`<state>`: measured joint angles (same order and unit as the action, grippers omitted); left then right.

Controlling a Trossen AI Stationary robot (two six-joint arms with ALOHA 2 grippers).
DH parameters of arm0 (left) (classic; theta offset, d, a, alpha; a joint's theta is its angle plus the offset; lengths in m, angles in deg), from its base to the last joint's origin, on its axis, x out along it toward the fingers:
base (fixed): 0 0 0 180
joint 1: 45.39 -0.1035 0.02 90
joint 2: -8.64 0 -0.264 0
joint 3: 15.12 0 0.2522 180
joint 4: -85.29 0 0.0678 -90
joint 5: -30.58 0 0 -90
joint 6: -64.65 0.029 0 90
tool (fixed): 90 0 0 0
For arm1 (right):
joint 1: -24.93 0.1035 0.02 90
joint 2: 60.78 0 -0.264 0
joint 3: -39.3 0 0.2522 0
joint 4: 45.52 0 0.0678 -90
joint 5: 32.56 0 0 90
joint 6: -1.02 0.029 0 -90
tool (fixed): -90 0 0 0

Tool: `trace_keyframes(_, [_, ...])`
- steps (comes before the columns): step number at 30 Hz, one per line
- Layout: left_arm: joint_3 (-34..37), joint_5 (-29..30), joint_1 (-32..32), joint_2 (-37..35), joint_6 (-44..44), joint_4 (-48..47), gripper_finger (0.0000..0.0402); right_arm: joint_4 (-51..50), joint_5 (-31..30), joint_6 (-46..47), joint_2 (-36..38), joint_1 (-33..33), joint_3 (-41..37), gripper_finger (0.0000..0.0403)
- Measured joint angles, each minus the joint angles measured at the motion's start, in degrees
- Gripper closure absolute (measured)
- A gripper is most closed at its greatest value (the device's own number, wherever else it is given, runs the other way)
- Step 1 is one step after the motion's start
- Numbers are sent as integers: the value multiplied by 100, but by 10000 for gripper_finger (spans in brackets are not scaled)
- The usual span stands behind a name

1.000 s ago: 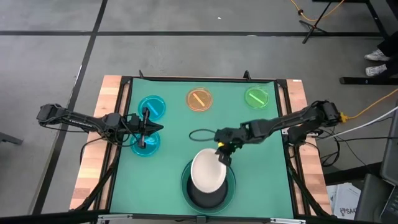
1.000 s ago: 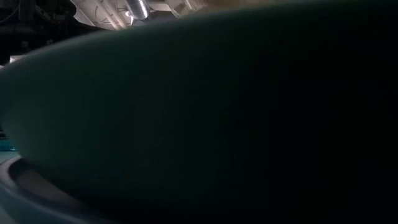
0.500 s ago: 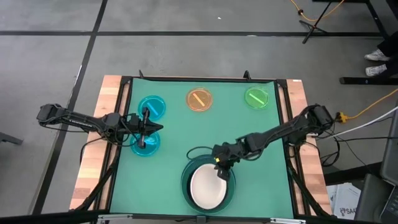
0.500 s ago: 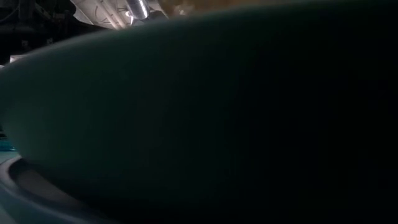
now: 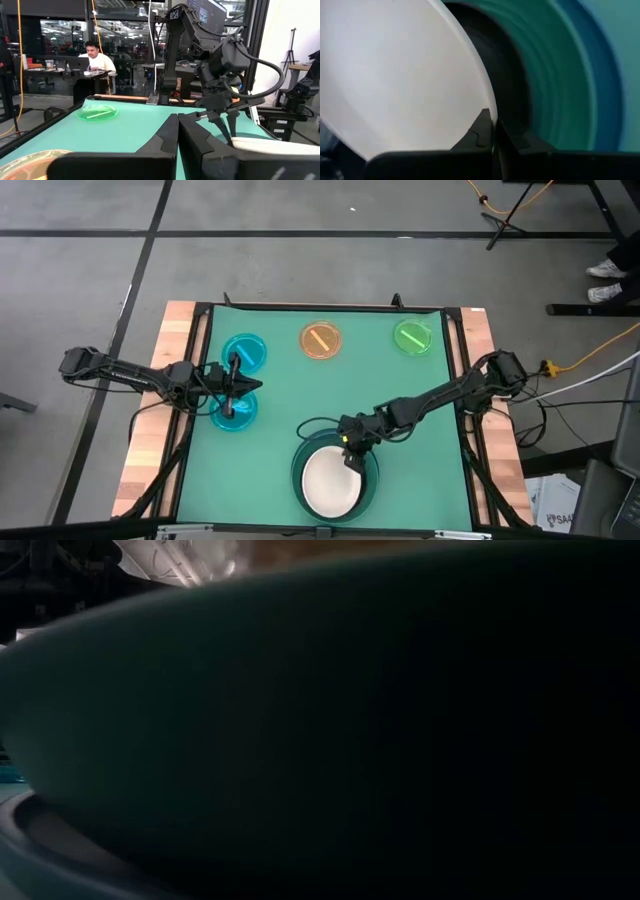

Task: Stack plastic plates
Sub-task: Stack the white plate on top of the black plate

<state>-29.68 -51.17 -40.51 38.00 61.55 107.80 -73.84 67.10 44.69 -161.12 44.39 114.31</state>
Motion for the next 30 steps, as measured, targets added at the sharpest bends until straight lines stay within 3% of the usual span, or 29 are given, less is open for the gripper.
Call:
trace_keyframes(5, [0, 0, 2, 0, 2, 10, 398, -58, 150, 249, 0, 2, 0, 394])
trace_keyframes(12, [0, 0, 0, 0, -93, 17, 398, -81, 185, 263, 0, 0, 0, 330])
trace_keyframes(17, [0, 1, 1, 0, -103, 17, 398, -81, 611, 259, 0, -33, 0, 296])
trace_keyframes(21, [0, 0, 2, 0, -103, 17, 398, -81, 1227, 347, 0, -183, 0, 291])
trace_keyframes(30, [0, 2, 2, 0, -103, 17, 398, -79, 1740, 233, 98, -520, 2, 290])
